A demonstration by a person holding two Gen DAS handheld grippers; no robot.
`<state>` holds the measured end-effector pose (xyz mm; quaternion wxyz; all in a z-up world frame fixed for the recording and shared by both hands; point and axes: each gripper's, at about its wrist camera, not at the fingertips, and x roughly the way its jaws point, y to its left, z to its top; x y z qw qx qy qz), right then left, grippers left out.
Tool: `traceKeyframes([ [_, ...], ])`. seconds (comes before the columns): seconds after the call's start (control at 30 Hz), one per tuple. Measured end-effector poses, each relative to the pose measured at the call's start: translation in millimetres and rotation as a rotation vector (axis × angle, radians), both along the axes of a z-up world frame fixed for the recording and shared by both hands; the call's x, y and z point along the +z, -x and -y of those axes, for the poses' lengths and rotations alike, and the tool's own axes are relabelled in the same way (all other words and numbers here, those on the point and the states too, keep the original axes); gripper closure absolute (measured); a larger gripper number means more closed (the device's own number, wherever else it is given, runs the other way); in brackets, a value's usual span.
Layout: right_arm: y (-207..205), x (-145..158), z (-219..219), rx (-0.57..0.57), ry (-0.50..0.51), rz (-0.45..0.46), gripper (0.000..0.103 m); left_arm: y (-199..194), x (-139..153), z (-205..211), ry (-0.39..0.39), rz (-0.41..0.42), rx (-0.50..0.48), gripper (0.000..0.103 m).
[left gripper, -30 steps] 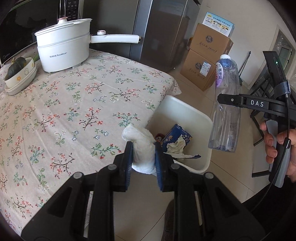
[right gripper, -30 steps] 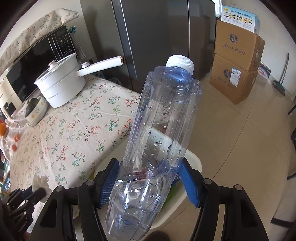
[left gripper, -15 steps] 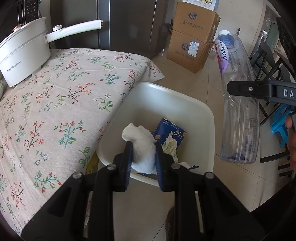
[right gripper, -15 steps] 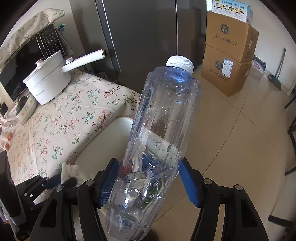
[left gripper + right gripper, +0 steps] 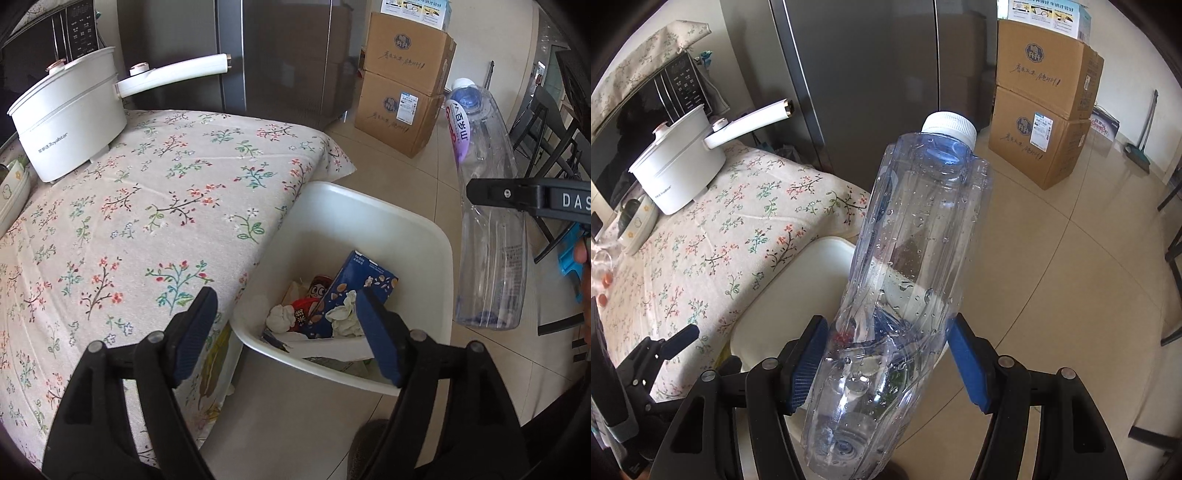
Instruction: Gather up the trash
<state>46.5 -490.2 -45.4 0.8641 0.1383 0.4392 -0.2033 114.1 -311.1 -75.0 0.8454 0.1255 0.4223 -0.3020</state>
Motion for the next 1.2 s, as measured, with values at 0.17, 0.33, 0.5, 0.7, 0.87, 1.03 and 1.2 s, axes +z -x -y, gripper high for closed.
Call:
traceKeyframes([
  [0.17, -14, -3, -11, 0.022, 0.074, -0.008, 0.035, 1, 10, -18, -0.016, 0.023, 0.026, 0.019],
  [0.33, -34, -13, -30, 0.066, 0.19, -0.038, 0.034, 2, 18, -36, -0.036, 0.052, 0.044, 0.016],
  [0.5, -55, -25, -48, 0.119, 0.271, -0.076, 0.033, 1, 22, -52, -0.053, 0.076, 0.064, 0.012],
  [0.7, -68, -27, -56, 0.127, 0.266, -0.087, 0.023, -4, 29, -72, -0.053, 0.075, 0.114, 0.007],
  [0.87, -60, -8, -55, 0.1, 0.191, -0.03, 0.019, -3, 37, -89, -0.03, 0.067, 0.145, 0.006],
  [1.03, -41, 18, -67, 0.101, 0.184, 0.032, 0.019, 8, 49, -107, -0.021, 0.097, 0.168, 0.005],
  [1.2, -19, 44, -90, 0.125, 0.202, 0.089, 0.017, 26, 68, -132, 0.002, 0.128, 0.211, 0.002],
])
